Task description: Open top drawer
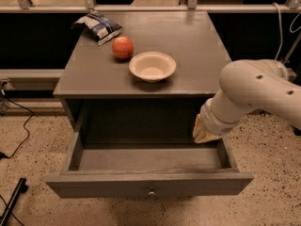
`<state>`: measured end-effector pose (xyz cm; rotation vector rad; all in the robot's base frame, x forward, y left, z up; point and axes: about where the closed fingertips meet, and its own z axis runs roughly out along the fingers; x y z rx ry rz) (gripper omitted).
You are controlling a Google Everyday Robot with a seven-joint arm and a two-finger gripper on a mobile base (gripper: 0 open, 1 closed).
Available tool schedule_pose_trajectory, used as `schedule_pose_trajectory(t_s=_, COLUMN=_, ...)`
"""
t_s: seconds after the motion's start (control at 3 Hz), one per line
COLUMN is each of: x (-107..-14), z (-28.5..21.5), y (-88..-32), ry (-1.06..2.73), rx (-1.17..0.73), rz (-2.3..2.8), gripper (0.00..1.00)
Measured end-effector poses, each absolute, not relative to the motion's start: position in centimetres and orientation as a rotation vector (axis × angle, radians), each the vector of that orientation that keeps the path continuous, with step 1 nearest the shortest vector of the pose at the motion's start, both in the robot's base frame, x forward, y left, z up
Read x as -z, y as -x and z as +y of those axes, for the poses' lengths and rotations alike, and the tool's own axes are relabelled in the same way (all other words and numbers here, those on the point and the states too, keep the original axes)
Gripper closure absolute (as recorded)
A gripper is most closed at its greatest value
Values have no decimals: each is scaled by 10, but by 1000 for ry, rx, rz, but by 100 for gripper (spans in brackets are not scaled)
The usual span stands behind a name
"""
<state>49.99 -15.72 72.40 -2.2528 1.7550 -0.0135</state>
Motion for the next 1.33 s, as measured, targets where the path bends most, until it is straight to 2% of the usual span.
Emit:
schedule_pose_trajectory(t_s=0.33, x=-662, z=-158, y=-542, ry=2219, rx=-42, rz=1789, gripper=89)
schedule_pose_trajectory(t_s=0.67, x=-593, z=-152, y=-564, ry=2203, rx=-160, rz=1859, gripper=100)
schedule_pose_trajectory(t_s=1.33, x=-597, z=-148, y=-566, ry=2209, rx=-185, rz=1866, gripper=100)
